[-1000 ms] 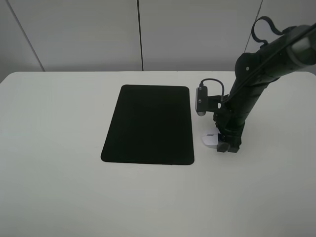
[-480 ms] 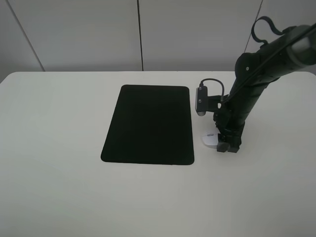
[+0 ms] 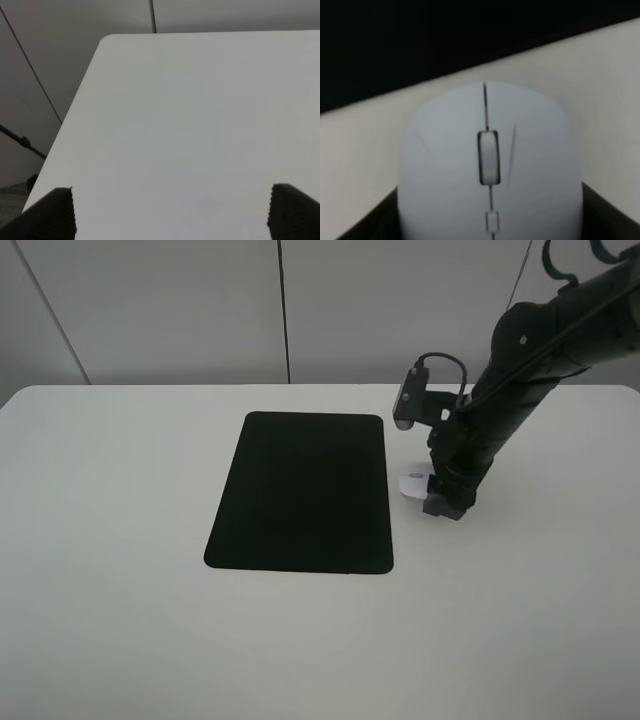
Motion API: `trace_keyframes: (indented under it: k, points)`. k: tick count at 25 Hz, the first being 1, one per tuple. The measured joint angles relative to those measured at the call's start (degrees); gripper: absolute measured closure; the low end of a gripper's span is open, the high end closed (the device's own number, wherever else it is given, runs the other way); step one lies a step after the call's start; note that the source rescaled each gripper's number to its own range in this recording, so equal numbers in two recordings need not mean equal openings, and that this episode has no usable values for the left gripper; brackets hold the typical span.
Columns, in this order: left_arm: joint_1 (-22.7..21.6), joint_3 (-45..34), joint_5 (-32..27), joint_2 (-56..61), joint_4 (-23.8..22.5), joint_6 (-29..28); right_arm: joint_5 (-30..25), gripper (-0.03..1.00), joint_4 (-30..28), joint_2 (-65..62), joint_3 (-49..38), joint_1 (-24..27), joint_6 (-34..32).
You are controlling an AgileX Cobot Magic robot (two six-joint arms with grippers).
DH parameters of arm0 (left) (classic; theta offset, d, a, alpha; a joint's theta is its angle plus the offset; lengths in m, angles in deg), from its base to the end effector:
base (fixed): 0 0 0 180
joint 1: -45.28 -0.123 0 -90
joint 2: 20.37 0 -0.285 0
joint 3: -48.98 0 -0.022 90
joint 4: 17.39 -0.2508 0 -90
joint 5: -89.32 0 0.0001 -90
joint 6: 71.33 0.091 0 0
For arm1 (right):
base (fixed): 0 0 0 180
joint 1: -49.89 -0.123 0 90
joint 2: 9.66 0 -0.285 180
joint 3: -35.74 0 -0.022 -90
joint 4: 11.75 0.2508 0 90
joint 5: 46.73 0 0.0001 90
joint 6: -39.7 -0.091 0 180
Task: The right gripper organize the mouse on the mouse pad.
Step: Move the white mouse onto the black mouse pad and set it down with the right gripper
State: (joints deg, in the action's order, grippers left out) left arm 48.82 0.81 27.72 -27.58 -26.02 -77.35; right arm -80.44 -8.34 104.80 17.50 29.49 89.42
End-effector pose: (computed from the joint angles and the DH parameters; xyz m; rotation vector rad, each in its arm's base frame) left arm -0.0076 0.0125 0.2787 -0.0538 2.0326 0.0752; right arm 0.3163 0.1208 0.1401 -1.6126 2.4130 -0.0328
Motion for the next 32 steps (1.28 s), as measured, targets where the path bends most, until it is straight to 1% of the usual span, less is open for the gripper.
trace_keyframes:
  k: [2,4,7,10,13,17,22,28,32]
  points:
    - [0.00,0.00,0.00,0.00,0.00,0.00,-0.68,0.95,0.11,-0.50,1.11,-1.02,-7.67]
    - [0.00,0.00,0.00,0.00,0.00,0.00,-1.15,0.95,-0.83,-0.50,2.97,-2.44,-16.71]
    - [0.00,0.00,0.00,0.00,0.00,0.00,-1.54,0.95,-5.14,-0.45,6.77,-5.18,-34.22]
    - [0.00,0.00,0.00,0.00,0.00,0.00,-3.90,0.95,-9.92,0.83,12.08,-7.87,-51.14]
    - [0.00,0.00,0.00,0.00,0.00,0.00,-6.98,0.95,-11.56,3.70,17.13,-10.38,-61.06]
    - [0.00,0.00,0.00,0.00,0.00,0.00,-9.78,0.95,-11.64,8.74,23.04,-13.73,-66.62]
    - [0.00,0.00,0.00,0.00,0.00,0.00,-11.02,0.95,-10.21,15.02,28.60,-15.92,-69.39]
    - [0.00,0.00,0.00,0.00,0.00,0.00,-11.10,0.95,-9.22,21.35,34.27,-16.56,-76.84]
    - [0.00,0.00,0.00,0.00,0.00,0.00,-12.18,0.95,-9.23,25.26,38.09,-16.56,-80.72]
